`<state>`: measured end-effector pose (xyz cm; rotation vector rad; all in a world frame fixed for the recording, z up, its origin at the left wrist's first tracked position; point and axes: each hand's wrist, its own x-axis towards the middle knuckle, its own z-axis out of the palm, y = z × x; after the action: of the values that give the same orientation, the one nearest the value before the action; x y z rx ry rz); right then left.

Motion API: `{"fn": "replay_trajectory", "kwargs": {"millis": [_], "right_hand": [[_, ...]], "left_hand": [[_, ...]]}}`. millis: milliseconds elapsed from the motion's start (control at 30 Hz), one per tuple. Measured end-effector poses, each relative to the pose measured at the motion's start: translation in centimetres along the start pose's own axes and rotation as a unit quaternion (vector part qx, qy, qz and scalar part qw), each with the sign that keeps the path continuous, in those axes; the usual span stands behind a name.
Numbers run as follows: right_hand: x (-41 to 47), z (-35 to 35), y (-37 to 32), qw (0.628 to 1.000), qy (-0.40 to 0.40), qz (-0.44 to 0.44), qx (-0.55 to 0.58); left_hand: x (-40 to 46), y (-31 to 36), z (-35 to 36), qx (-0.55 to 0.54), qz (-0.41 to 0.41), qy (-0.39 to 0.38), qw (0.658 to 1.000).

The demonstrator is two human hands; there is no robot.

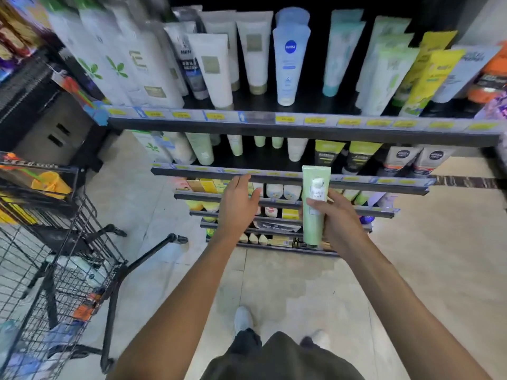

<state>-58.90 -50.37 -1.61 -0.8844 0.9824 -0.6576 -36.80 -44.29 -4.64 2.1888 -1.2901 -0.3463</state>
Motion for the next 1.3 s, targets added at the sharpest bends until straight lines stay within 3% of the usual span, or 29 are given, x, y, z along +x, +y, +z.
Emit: {"fn": "replay_trajectory", "kwargs": {"millis": [467, 633, 900, 1300], "right_hand": [[13.3, 7.9, 2.6, 0.999, 0.003, 0.018, -0.035], [17.4, 9.4, 2.0, 0.997, 0.01, -0.038, -0.065], [22.0, 12.1, 0.7, 0.99, 0.038, -0.111, -0.076], [25.0, 11.0, 2.1, 0.959, 0.025, -0.178, -0.22]], "left_hand": [[12.2, -10.0, 1.9, 0.193, 0.086, -0.128, 0.969], [13.8, -12.5, 3.4, 0.213, 0.138, -0.091, 0.963], [14.0, -13.7, 4.7, 0.206, 0.144, -0.04, 0.967], [14.0, -14.2, 5.1, 0.188, 0.157, -0.019, 0.969]]}}
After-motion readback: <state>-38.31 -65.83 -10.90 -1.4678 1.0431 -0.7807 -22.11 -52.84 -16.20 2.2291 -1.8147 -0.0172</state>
